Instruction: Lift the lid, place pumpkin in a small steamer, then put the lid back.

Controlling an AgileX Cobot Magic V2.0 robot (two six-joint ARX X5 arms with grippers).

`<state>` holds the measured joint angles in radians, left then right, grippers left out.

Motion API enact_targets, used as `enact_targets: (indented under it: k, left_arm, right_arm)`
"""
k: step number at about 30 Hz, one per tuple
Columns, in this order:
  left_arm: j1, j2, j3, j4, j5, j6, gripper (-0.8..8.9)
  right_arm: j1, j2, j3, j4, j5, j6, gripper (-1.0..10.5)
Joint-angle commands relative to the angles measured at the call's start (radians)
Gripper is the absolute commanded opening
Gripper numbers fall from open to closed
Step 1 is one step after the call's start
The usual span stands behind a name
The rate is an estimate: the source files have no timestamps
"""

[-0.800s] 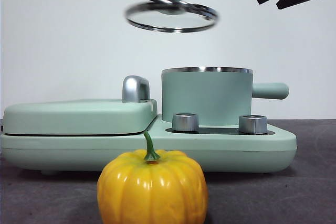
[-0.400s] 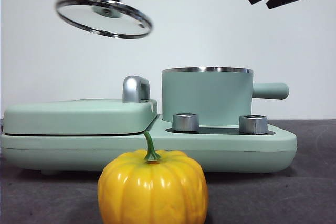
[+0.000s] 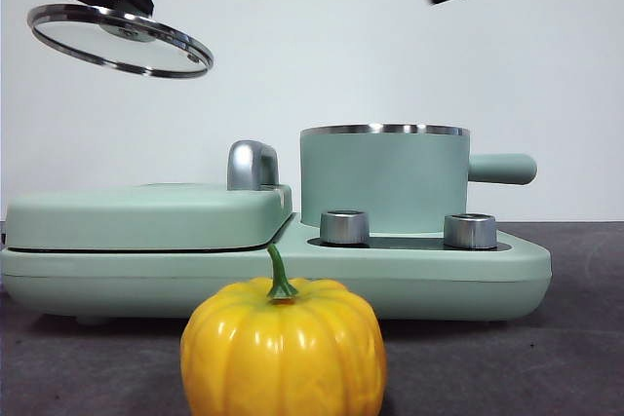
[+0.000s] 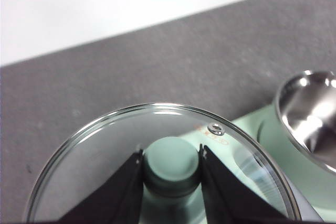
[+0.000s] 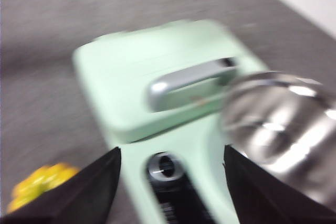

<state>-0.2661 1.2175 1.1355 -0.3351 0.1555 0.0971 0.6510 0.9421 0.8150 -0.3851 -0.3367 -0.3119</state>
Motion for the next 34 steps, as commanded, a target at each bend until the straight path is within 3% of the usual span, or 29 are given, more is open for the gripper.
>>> enact_targets:
  k: [1,6,12,34]
  left_arm:
    - [0.004,-0.009,0.018,0.038,0.006,0.018,0.10]
    - [0.004,-0.009,0.018,0.038,0.006,0.013,0.10]
    - [0.004,-0.009,0.018,0.039,0.006,0.002,0.10]
    - [0.004,-0.009,0.018,0.039,0.006,0.003,0.10]
  right_arm:
    - [0.081,0.055,0.016,-0.031,0.000,-0.033,3.4]
    - [0.212,0.171,0.016,-0.050,0.048,-0.050,4.0]
    - [0.298,0.296,0.016,-0.050,0.102,-0.086,4.7]
    - [0.349,0.519,0.016,-0.029,0.049,-0.082,5.0]
